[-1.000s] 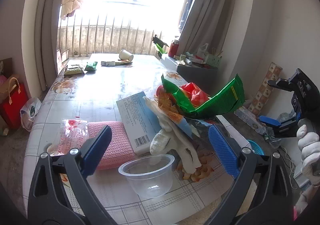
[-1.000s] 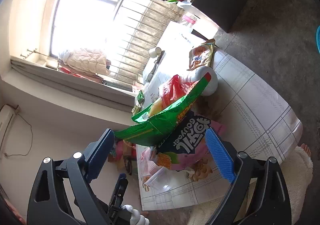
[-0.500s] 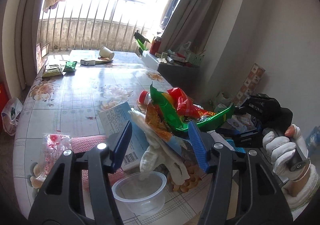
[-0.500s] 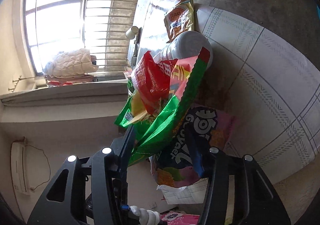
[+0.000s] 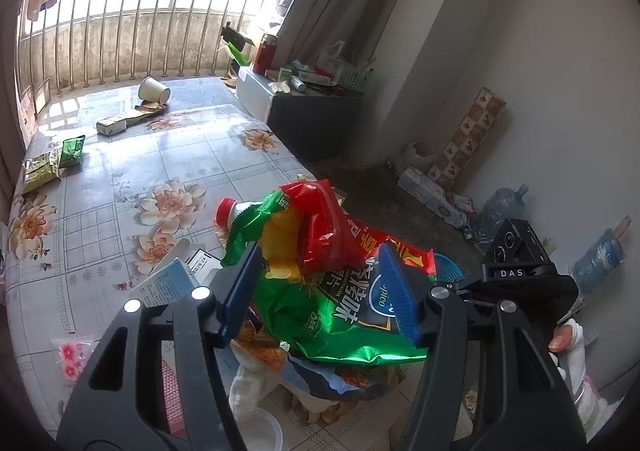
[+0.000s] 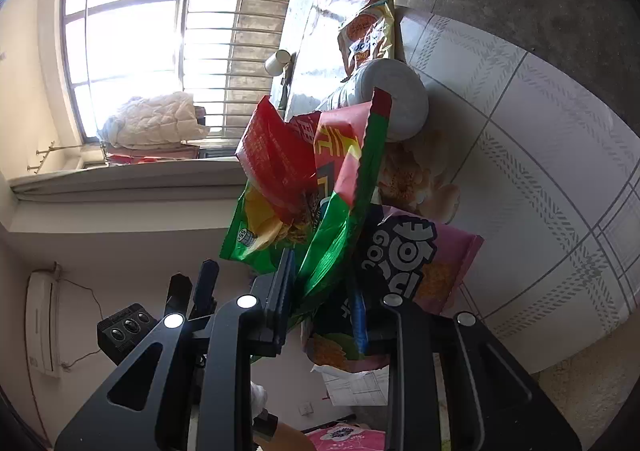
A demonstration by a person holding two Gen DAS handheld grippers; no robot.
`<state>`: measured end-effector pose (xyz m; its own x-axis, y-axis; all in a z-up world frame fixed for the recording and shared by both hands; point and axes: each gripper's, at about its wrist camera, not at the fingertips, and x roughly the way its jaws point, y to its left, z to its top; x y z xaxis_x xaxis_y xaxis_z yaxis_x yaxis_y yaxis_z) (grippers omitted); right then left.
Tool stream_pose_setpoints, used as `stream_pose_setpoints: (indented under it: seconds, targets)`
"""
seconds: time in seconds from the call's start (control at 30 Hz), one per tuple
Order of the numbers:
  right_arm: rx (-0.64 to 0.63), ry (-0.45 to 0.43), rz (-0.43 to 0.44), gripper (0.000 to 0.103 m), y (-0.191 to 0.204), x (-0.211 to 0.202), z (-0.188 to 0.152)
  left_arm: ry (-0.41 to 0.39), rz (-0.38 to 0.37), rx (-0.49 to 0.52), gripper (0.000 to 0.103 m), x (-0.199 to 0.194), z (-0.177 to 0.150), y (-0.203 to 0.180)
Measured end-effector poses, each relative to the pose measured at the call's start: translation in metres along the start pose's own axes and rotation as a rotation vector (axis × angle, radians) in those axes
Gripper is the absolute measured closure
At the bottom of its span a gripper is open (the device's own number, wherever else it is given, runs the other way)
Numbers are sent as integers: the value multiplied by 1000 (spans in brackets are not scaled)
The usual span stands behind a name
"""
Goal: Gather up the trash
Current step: 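Reach the right tool to the green and red snack bags and grasp them, then carry the snack bags with the right tool into the blue wastebasket and release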
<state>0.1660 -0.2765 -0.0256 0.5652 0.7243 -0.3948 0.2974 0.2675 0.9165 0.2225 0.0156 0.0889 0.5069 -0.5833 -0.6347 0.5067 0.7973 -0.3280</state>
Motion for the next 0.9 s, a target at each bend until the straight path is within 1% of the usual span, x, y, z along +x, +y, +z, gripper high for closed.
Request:
stream_pose_setpoints:
  seconds: [0.03, 0.07, 0.17, 0.2, 0.23, 0.33, 0.4, 0.47, 0.5, 0.57, 0.6, 0.67, 0.77, 0.83, 0.9]
  targets:
    - [-5, -1, 0, 79, 0, 6, 3, 40, -1, -5, 38, 13, 6, -1]
    - [-15, -2, 0, 79, 1, 10, 6, 75, -3, -9, 35, 26, 9, 0]
    - [-53, -2, 2, 80, 4, 18, 9, 167, 28, -31, 32, 61, 18, 0]
    - [-67, -4, 1, 81, 6, 19, 9, 196, 39, -36, 32, 71, 20, 0]
    - [-82, -6, -2, 82, 8, 19, 9, 223, 66, -42, 32, 81, 21, 0]
    - [-108, 0, 7, 83, 10, 21, 11, 278, 125, 1, 32, 106, 22, -3]
    - [-131, -3, 2, 83, 11, 21, 13, 315, 145, 4, 37, 117, 21, -4]
    - [-148, -5, 0, 84, 12, 22, 16, 343, 148, 13, 51, 124, 22, -5]
    - [-156, -7, -1, 84, 13, 22, 16, 349, 149, 14, 54, 126, 22, -5]
    - [-164, -7, 5, 85, 13, 21, 19, 357, 141, 11, 74, 128, 19, -4]
    - [-162, -4, 13, 85, 13, 22, 21, 356, 141, 12, 75, 127, 19, -4]
    - [-163, -7, 19, 86, 11, 24, 21, 328, 146, 27, 80, 120, 18, -7]
    - [-153, -16, 36, 88, 7, 19, 24, 286, 150, 42, 85, 106, 22, -13]
    - [-149, -33, 53, 90, 6, 11, 26, 248, 147, 46, 86, 91, 29, -18]
    - [-149, -56, 75, 91, 4, 0, 29, 195, 141, 56, 87, 73, 38, -27]
